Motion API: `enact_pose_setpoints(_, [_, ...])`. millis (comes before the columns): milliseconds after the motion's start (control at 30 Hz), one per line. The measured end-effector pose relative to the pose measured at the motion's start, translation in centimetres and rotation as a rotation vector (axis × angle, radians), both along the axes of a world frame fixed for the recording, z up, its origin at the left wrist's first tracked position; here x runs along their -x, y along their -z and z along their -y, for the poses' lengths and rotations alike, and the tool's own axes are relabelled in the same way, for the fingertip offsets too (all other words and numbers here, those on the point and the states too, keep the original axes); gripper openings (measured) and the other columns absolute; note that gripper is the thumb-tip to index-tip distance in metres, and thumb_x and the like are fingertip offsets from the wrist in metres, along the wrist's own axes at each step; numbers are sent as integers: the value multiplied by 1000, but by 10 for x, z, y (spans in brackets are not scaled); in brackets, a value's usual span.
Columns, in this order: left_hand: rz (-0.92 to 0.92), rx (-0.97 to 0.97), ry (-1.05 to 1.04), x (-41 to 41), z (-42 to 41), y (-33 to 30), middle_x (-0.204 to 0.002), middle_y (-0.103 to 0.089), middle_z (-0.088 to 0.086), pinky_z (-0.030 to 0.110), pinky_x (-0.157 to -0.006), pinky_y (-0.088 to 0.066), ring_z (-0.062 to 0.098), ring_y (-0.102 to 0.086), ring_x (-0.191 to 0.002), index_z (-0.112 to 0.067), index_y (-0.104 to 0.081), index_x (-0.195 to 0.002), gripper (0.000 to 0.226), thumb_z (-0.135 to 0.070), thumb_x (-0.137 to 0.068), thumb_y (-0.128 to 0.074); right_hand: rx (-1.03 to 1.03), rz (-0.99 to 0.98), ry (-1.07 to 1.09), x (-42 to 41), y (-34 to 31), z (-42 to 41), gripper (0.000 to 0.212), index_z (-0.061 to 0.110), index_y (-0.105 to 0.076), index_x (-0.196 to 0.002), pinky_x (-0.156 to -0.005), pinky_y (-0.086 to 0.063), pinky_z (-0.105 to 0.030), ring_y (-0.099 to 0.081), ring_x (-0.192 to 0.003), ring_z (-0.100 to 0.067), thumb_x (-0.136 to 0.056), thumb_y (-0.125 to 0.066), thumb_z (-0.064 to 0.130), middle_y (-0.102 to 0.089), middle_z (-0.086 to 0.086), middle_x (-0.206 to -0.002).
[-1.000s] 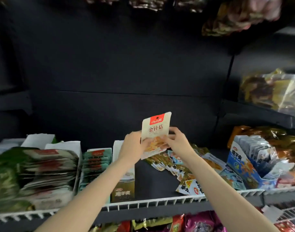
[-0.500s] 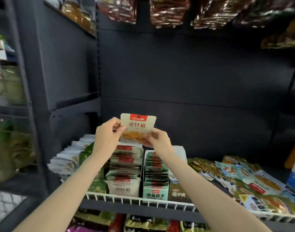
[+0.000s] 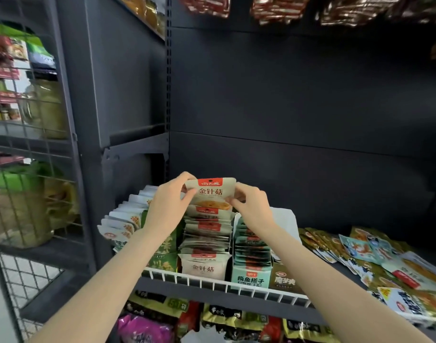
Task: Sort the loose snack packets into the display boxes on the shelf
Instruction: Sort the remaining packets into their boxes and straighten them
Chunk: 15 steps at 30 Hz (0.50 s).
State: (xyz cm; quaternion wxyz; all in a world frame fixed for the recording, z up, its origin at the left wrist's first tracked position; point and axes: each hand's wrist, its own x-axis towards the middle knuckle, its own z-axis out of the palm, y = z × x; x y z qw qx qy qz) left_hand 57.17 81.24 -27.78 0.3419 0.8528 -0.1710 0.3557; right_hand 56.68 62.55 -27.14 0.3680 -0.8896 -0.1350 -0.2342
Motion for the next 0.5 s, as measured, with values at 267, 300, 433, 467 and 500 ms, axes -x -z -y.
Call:
enact_pose_setpoints(267, [-231,-123,78,8,1,-5,-96,-64,-16,20,-75,-46,0,-57,-84,-27,-65,-97,11,-26,-91,-56,57,-99,-65,4,2,6,27,20,-70,-103,-73,-40,-2,-60,-91,-2,-89,-52,6,-69,8,-101])
enact_pose_setpoints(300, [-207,-129,89,11,6,-8,-97,-64,-16,20,-80,-45,0,-57,-90,-27,-65,-98,11,-25,-91,-57,45,-110,-74,6,0,8,32,21,-69,-105,-76,-41,-3,-60,-93,-1,-88,-50,3,-69,10,-103])
enact_pose_setpoints(433, [-97,-266,88,20,48,-12,-105,-65,-10,27,-88,-45,8,-56,-100,-24,-64,-106,18,-25,-91,-54,-15,-97,-2,15,-3,34,40,20,-66,-113,-87,-42,-13,-57,-104,-2,-87,-46,-2,-66,9,-111])
enact_pose_setpoints(467, [-87,-291,102,23,64,-12,-107,-64,-10,32,-90,-45,9,-55,-102,-24,-63,-108,19,-25,-91,-53,-29,-93,29,18,-2,44,38,20,-65,-114,-87,-40,-12,-56,-103,-2,-88,-46,-1,-66,8,-112])
enact_pose_setpoints(500, [-83,-310,118,25,82,-11,-109,-64,-9,35,-91,-45,11,-54,-104,-24,-62,-110,20,-25,-92,-52,-45,-89,63,20,0,58,36,19,-65,-114,-87,-40,-13,-56,-102,-1,-89,-47,1,-66,7,-112])
